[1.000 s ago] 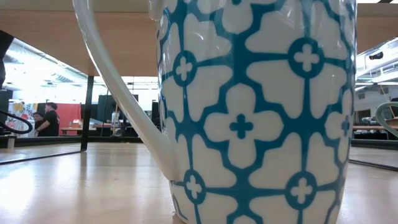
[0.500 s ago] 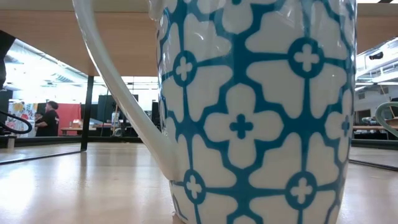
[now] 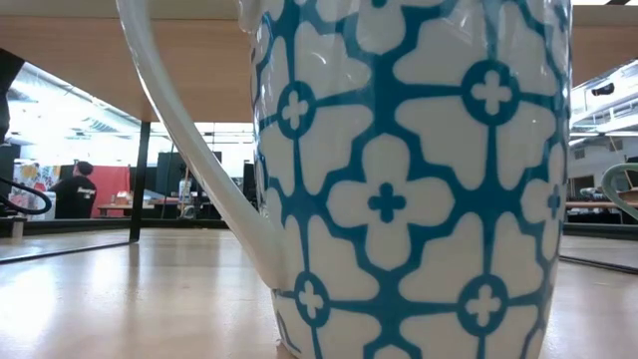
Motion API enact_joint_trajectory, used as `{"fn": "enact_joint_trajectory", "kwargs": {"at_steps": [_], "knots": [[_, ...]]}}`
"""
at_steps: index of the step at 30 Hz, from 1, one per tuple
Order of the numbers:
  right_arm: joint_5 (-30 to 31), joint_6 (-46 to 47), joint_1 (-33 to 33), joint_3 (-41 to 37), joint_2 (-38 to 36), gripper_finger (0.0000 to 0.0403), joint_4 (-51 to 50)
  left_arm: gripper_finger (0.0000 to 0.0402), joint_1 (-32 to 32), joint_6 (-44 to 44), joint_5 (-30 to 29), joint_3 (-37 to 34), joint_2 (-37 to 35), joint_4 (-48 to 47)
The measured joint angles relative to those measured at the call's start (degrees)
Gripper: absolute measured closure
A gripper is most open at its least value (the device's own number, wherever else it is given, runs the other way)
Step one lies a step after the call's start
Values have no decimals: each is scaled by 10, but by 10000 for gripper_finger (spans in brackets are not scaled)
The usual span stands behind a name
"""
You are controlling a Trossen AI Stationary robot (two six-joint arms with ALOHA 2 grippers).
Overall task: Place coffee mugs
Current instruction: Put the pink mug on the shelf
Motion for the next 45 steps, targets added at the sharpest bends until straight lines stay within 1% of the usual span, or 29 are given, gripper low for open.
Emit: {"fn": "enact_joint_trajectory", "kwargs": {"at_steps": [5, 9, 18, 20, 23, 24, 27, 31, 33, 38, 42, 45], "knots": [[0, 0, 0, 0, 0, 270, 0, 274, 0, 3, 0, 0, 0, 9], [0, 0, 0, 0, 0, 270, 0, 254, 10, 3, 0, 0, -1, 10], [0, 0, 0, 0, 0, 270, -4, 251, 36, 14, -1, 0, -51, 10], [0, 0, 0, 0, 0, 270, -7, 251, 40, 29, -2, 0, -68, -8], [0, 0, 1, 0, 0, 270, -16, 251, 42, 60, -3, 0, -90, -64], [0, 0, 1, 0, 0, 270, -20, 251, 40, 68, -7, 0, -96, -78], [0, 0, 1, 0, 0, 270, -28, 251, 23, 83, -18, -10, -109, -77], [0, 0, 1, 0, 0, 270, -28, 251, -8, 112, -29, -11, -109, -75], [0, 0, 1, 0, 0, 270, -27, 251, -22, 126, -38, -28, -108, -75], [0, 0, 1, 0, 0, 270, -28, 251, -47, 132, -82, -92, -107, -74], [0, 0, 1, 0, 0, 270, -27, 251, -51, 134, -95, -138, -107, -31], [0, 0, 1, 0, 0, 270, -26, 251, -48, 134, -109, -157, -107, -3]]}}
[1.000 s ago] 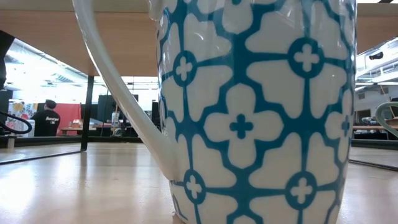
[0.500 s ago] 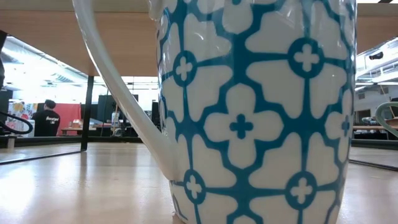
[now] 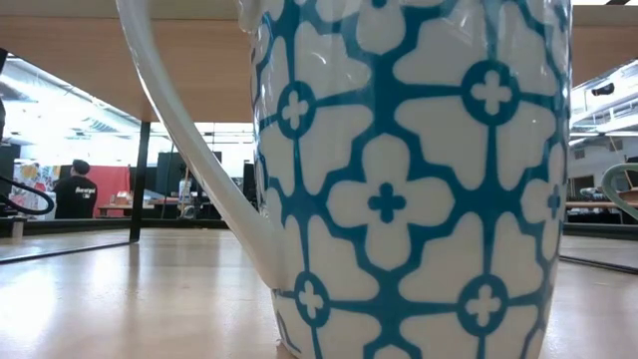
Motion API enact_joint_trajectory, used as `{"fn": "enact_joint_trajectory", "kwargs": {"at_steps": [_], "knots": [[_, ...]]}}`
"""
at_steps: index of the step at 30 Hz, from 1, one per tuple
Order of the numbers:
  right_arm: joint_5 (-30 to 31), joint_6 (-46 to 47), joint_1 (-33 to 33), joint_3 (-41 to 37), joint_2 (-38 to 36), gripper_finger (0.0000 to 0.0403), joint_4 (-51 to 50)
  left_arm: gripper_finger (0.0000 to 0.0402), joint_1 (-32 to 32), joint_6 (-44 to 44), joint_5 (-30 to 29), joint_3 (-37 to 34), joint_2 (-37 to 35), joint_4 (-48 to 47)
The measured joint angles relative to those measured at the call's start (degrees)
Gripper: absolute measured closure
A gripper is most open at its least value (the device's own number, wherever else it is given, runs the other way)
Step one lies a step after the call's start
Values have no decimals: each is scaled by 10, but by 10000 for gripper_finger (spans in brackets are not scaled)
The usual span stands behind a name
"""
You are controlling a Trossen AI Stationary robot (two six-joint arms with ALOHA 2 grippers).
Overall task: Place coffee mugs
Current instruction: Put the pink mug on the shelf
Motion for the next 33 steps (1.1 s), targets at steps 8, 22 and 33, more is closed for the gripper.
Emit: {"fn": "enact_joint_trajectory", "kwargs": {"at_steps": [8, 22, 33], "knots": [[1, 0, 0, 0, 0, 270, 0, 251, 4, -3, -1, -9, 0, 69], [1, 0, 0, 0, 0, 270, 0, 251, 5, -8, -1, -9, 0, 183], [56, 59, 32, 0, -7, 270, -2, 251, 23, 26, -3, -9, -40, 175]]}}
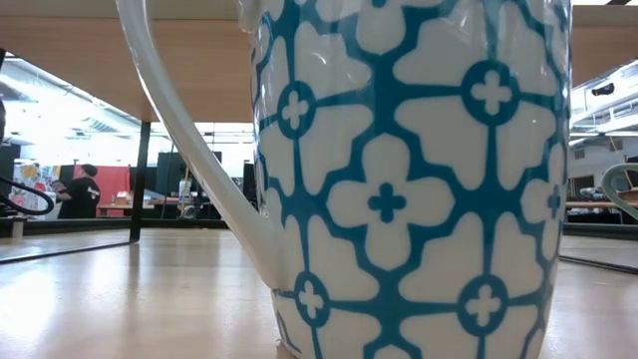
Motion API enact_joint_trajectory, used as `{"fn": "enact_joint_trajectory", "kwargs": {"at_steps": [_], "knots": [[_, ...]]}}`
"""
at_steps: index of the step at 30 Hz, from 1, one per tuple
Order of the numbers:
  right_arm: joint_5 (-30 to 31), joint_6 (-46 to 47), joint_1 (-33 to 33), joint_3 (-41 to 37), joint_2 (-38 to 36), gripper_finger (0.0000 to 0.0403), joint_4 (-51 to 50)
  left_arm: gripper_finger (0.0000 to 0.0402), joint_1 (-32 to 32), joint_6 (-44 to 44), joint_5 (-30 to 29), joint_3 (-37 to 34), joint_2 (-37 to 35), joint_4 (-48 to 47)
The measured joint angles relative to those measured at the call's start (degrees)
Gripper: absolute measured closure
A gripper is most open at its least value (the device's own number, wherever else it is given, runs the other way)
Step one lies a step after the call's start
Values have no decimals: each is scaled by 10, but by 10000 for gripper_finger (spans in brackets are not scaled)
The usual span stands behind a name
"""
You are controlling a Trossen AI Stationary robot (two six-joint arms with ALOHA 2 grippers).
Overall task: Place coffee mugs
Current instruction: Put the pink mug on the shelf
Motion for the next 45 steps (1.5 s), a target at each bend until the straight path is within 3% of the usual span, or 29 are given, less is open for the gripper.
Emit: {"fn": "enact_joint_trajectory", "kwargs": {"at_steps": [4, 9, 13, 19, 24, 31, 45], "knots": [[53, 43, 47, 0, -7, 270, -2, 251, 6, 29, -11, 0, -66, -4], [148, 106, 117, 0, -9, 270, -15, 251, -12, 40, -79, -32, -158, -22], [223, 159, 175, 0, -1, 270, -25, 251, -30, 21, -123, -146, -246, 11], [295, 230, 252, 0, 25, 270, -18, 251, -33, -9, -124, -337, -378, 135], [350, 293, 310, 0, 67, 270, -17, 251, -33, -18, -120, -423, -452, 175], [409, 315, 360, 0, 144, 270, 35, 251, -33, -18, -120, -458, -502, 191], [495, 314, 383, 0, 241, 270, 97, 251, -33, -17, -120, -458, -508, 194]]}}
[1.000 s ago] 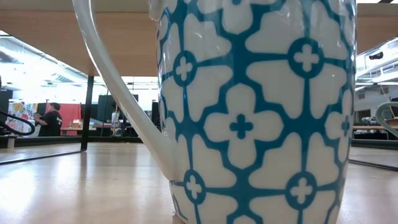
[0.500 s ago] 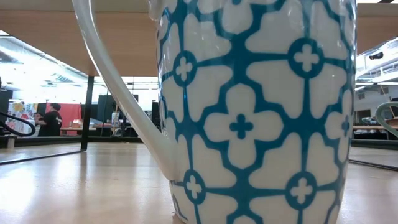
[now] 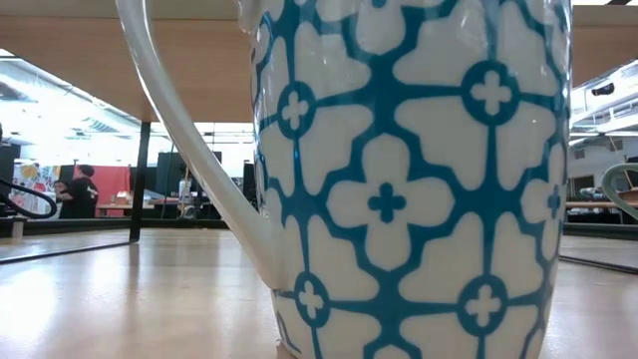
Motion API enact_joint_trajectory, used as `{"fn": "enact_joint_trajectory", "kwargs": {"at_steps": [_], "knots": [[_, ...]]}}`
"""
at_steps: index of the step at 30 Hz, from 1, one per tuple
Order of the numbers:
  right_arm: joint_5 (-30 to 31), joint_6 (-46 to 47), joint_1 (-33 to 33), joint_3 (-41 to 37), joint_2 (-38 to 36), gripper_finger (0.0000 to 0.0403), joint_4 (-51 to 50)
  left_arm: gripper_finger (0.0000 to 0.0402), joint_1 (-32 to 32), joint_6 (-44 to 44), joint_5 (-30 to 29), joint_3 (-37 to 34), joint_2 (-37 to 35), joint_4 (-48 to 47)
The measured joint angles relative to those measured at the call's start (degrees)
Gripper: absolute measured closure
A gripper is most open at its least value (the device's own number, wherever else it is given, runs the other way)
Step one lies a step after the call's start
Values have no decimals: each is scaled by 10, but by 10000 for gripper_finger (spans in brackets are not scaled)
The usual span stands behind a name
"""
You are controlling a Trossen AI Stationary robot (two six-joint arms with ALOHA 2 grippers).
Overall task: Place coffee mugs
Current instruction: Put the pink mug on the shelf
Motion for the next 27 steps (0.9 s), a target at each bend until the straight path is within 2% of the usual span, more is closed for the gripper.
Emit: {"fn": "enact_joint_trajectory", "kwargs": {"at_steps": [5, 27], "knots": [[24, -5, 3, 0, 3, 270, 0, 251, 0, 1, 0, 0, 0, 0], [55, 17, 1, 0, 14, 270, -29, 251, 0, 0, 0, 0, 0, -1]]}}
